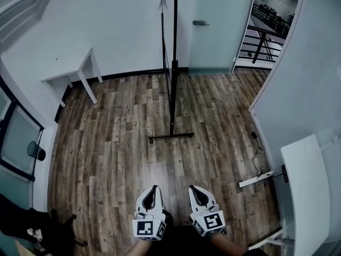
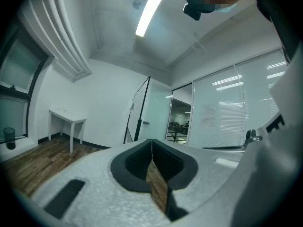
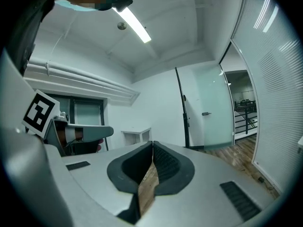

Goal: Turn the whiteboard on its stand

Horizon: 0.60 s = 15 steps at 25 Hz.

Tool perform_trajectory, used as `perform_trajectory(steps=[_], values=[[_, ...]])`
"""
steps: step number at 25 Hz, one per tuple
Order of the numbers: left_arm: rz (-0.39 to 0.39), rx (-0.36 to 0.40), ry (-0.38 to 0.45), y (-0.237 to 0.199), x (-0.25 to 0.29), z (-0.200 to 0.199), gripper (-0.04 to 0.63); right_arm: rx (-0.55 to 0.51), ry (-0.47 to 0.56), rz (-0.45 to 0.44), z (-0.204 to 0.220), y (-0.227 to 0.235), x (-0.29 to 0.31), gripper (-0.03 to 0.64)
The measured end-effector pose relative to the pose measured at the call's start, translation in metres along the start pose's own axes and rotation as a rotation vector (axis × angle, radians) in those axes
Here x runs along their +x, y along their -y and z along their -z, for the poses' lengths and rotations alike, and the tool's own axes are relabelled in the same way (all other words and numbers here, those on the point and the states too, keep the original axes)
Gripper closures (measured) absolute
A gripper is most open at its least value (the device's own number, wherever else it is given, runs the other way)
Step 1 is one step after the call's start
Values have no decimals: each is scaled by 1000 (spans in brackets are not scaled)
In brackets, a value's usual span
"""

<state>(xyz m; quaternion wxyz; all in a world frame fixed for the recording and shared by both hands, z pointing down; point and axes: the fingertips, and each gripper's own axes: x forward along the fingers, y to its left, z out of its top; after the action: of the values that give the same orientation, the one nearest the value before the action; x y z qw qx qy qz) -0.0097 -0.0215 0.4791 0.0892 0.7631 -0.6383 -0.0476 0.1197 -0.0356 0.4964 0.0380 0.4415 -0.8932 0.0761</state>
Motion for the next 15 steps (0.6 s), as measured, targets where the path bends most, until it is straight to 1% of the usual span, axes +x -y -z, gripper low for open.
perform_trajectory(steps=[8, 11, 15], values=[[52, -9, -9, -76, 56, -15, 577, 13, 4, 62, -9, -7, 98, 603], [75, 4, -9, -94, 71, -22, 577, 15, 9, 90, -14, -5, 122, 603], [81, -28, -5, -108, 88, -29, 577, -1, -4, 103, -19, -1, 149, 603]])
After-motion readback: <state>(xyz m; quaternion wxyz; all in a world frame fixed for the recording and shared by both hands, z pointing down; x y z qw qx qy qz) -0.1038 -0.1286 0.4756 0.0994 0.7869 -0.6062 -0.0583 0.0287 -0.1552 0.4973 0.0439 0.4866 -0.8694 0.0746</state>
